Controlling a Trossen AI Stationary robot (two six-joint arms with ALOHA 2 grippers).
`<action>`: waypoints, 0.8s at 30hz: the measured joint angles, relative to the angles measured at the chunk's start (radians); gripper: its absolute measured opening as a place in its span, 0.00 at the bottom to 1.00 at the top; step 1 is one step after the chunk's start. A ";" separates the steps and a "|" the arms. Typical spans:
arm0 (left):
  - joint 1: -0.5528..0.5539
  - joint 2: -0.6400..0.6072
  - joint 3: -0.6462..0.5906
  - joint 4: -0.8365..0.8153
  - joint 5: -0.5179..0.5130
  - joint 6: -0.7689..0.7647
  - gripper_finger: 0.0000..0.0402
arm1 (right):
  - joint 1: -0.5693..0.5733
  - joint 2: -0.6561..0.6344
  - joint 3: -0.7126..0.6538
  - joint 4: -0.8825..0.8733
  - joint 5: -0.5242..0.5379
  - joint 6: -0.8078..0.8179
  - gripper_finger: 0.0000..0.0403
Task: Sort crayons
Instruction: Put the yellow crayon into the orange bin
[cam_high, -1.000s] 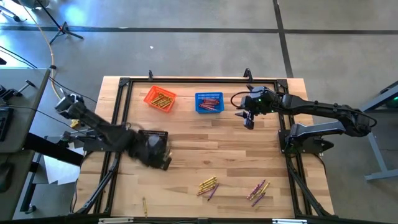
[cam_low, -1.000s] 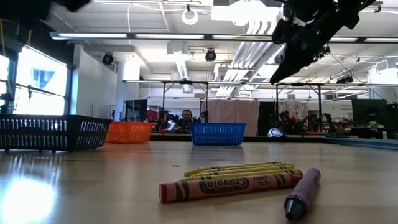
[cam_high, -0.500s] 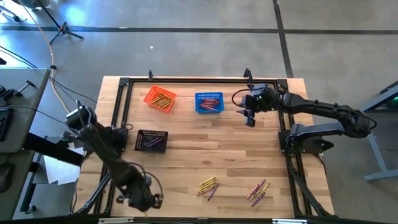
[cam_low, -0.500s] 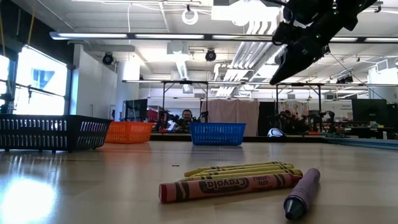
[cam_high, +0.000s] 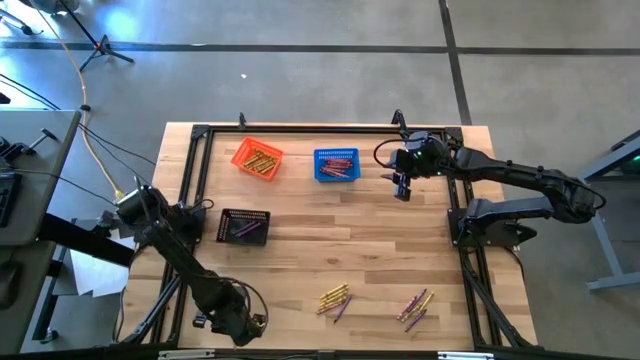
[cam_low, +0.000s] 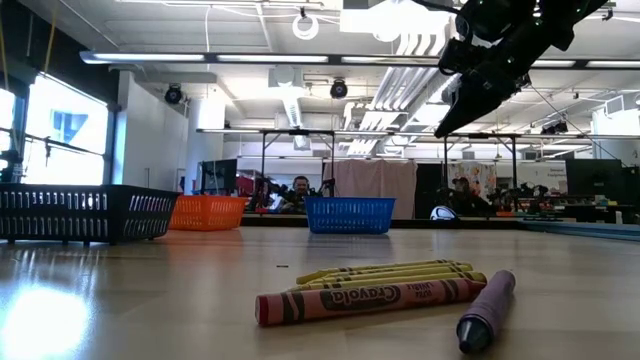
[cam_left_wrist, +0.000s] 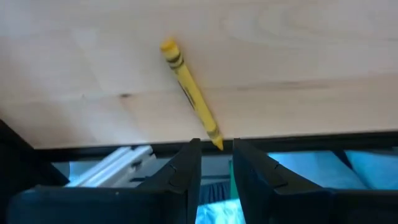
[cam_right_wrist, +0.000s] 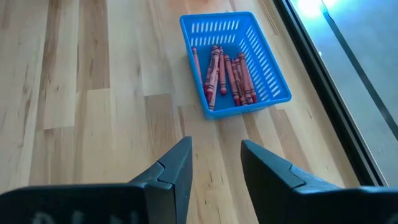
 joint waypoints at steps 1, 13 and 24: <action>-0.002 0.007 0.000 -0.003 0.000 0.000 0.19 | 0.000 0.000 0.000 0.000 0.000 0.001 0.31; -0.008 0.072 0.000 -0.001 -0.009 -0.008 0.19 | 0.000 0.000 0.000 0.000 0.000 0.026 0.31; -0.017 0.075 -0.009 -0.043 -0.018 0.000 0.19 | 0.000 0.000 0.000 -0.003 0.000 0.021 0.31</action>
